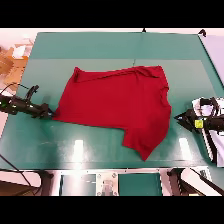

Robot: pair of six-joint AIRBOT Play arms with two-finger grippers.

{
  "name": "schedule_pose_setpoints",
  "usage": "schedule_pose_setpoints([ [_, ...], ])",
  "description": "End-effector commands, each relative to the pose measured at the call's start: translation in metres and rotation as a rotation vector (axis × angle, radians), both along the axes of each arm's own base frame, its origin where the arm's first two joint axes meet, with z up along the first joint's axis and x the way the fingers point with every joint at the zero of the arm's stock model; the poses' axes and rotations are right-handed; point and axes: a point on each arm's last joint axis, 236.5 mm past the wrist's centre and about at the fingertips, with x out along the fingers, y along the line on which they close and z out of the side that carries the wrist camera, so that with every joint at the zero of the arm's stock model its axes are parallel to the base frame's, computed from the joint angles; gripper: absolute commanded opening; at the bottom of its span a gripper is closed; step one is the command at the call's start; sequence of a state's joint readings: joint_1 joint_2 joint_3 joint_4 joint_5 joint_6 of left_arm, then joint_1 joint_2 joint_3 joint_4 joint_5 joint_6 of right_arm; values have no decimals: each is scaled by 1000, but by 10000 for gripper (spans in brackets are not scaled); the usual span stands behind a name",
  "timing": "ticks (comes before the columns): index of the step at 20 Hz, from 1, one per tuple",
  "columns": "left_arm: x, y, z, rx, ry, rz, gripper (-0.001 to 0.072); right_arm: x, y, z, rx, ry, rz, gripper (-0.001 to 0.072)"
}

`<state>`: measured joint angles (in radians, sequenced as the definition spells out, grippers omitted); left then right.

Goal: Fold the shirts.

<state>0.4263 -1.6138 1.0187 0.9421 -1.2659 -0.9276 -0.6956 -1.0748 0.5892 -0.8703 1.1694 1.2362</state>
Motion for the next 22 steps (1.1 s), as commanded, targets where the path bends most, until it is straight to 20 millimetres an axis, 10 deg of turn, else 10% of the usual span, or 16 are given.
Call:
schedule_pose_setpoints([
  [1, 4, -7, 14, -65, -21, 25, 25, -17, -6, -17, -3, 98, -39, 381],
  [12, 8, -10, 16, -84, -36, 39, 25, -32, 76, -78, 320, 165, 87, 380],
  [15, 8, -10, 17, -86, -34, 37, 25, -30, 77, -77, 320, 146, 102, 249],
  [18, 9, -10, 20, -85, -41, 35, 24, -26, 78, -63, 341, 115, 142, 16],
  [22, 41, -8, 92, -60, -252, 53, 24, 33, 61, 23, 315, -126, 170, 15],
])
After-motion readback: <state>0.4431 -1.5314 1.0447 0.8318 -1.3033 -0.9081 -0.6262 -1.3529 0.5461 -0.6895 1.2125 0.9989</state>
